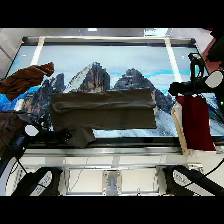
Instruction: Fold the shirts.
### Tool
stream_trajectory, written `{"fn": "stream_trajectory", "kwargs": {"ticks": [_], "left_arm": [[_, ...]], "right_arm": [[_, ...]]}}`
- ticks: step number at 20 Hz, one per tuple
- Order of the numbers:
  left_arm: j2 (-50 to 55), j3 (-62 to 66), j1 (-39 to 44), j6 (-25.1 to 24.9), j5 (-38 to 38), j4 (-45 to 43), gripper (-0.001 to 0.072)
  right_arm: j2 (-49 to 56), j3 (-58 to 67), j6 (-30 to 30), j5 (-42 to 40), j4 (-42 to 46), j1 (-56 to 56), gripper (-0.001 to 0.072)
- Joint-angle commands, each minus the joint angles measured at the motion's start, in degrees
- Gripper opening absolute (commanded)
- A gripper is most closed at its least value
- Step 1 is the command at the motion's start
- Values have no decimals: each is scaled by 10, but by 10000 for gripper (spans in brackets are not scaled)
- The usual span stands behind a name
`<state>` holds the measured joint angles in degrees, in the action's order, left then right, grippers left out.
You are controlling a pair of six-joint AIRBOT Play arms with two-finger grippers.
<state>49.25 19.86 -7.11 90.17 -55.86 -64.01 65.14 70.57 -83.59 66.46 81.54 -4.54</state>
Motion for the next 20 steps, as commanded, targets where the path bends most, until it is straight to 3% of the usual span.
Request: {"fn": "stream_trajectory", "kwargs": {"ticks": [1,2,3,4,9,13,17,20], "left_arm": [[2,-16,0,-4,16,11,463],[2,-21,0,-3,16,11,395],[2,-24,0,1,17,12,148],[2,-23,0,2,18,14,16],[2,-22,0,0,9,23,12],[2,-22,0,-13,-2,23,12],[2,-22,0,-18,-1,25,12],[2,-22,0,-26,-2,28,12]], "right_arm": [[0,1,0,1,-8,0,450],[0,1,0,1,-8,0,450],[0,1,0,1,-8,0,449],[0,1,0,2,-8,0,449],[0,-28,-6,59,-9,-1,443],[0,-181,-22,89,-59,-1,442],[0,-321,-40,63,-141,-1,441],[0,-367,-67,-15,-186,-1,442]]}}
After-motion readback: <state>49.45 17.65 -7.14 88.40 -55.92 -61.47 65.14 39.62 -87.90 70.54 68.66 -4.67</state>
